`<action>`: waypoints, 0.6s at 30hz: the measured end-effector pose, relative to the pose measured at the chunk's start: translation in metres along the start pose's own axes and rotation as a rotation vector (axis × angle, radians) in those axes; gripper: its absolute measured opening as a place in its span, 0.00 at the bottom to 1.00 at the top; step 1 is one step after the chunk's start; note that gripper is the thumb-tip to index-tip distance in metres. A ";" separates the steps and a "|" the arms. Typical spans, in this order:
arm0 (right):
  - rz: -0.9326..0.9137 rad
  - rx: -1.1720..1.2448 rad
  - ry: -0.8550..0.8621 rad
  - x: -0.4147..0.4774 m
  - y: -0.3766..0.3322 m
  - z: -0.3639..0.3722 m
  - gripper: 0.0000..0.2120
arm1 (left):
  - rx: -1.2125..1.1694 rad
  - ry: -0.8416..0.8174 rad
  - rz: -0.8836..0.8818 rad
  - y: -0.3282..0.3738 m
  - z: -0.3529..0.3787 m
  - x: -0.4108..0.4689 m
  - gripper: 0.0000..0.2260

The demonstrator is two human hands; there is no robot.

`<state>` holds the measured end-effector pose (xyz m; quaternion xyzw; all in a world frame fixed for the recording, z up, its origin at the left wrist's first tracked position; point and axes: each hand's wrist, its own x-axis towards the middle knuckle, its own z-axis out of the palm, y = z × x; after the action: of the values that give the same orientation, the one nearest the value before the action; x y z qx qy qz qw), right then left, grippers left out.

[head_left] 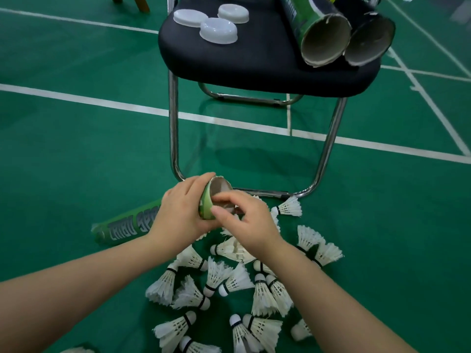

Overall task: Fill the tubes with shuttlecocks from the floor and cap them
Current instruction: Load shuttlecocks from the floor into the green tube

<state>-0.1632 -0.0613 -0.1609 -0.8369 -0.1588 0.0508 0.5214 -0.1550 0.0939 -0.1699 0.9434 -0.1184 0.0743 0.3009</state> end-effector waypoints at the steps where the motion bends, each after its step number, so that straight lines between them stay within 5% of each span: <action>1: -0.009 0.018 0.039 -0.003 0.005 -0.003 0.12 | 0.017 -0.012 -0.001 0.001 0.002 0.001 0.36; 8: 0.097 0.067 0.259 -0.007 0.045 -0.025 0.05 | 0.051 -0.031 -0.036 0.008 0.012 0.006 0.41; 18: 0.508 -0.325 0.064 0.002 0.118 -0.023 0.16 | 0.053 -0.060 -0.051 0.009 0.016 0.010 0.40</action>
<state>-0.1307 -0.1285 -0.2557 -0.9234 0.0662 0.1270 0.3560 -0.1471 0.0753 -0.1758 0.9555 -0.1012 0.0414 0.2739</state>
